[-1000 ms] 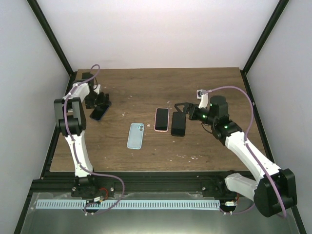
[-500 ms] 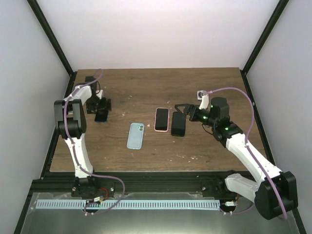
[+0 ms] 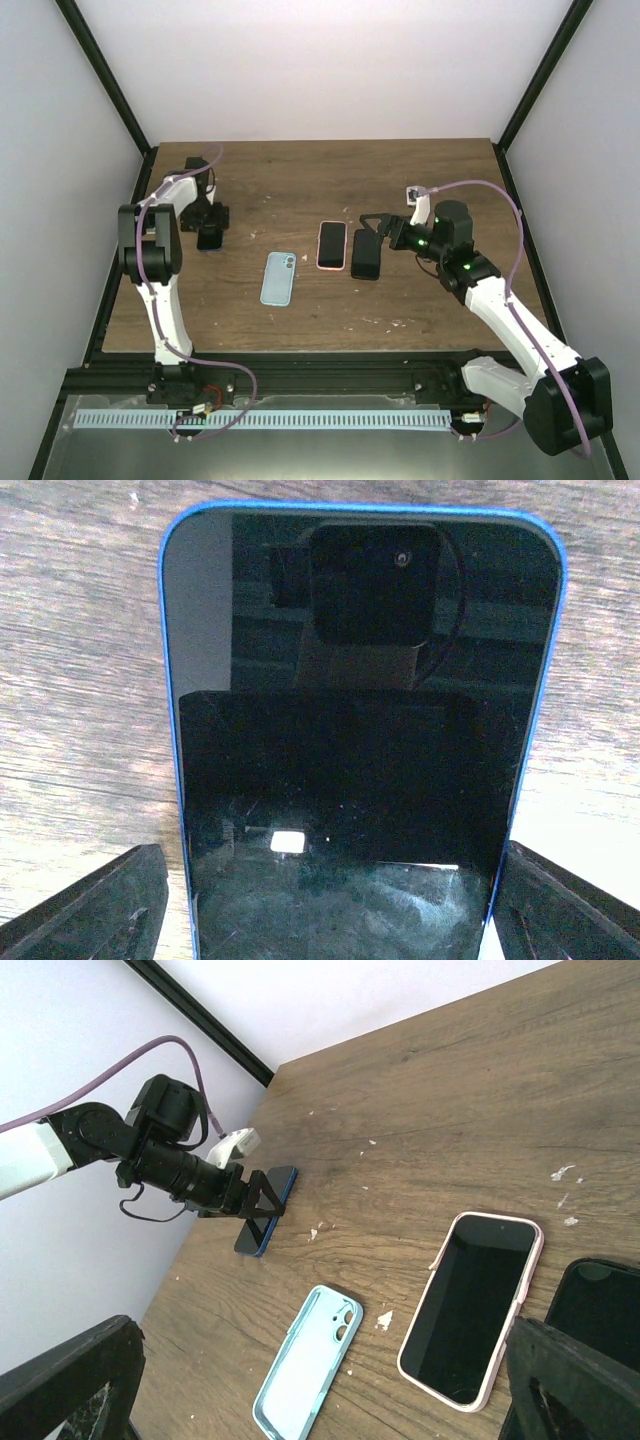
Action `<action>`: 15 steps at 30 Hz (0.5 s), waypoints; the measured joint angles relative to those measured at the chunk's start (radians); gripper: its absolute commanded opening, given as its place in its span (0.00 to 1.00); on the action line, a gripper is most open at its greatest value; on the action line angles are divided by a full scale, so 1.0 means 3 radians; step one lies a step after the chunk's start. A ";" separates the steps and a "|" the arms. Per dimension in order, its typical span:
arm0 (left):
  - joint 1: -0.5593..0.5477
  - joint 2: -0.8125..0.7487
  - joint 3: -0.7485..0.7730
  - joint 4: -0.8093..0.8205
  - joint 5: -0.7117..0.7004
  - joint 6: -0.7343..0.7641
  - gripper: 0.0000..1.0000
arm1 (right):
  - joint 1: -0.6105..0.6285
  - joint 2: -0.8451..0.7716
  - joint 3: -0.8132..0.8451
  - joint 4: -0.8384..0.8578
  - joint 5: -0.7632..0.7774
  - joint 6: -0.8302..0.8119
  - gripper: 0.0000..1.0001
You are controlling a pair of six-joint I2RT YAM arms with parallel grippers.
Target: Put the phone into the phone case
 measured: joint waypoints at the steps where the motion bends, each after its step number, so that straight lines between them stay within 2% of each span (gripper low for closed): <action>1: -0.0008 0.0000 0.0000 0.0017 -0.0022 0.0001 0.89 | 0.0000 0.0000 0.0000 -0.0001 0.0000 0.0000 1.00; 5: -0.0028 0.0000 0.0000 0.0067 -0.0071 0.0001 0.88 | 0.0000 0.0000 0.0000 -0.0001 0.0000 -0.0001 1.00; 10: -0.0046 0.0008 0.0000 0.0106 -0.0066 0.0004 0.82 | 0.0000 0.0001 0.0000 -0.0001 0.0000 -0.0001 1.00; 15: -0.0052 0.0013 0.0001 0.0111 -0.0048 -0.0001 0.85 | 0.0000 0.0001 0.0000 -0.0001 -0.0001 0.0000 1.00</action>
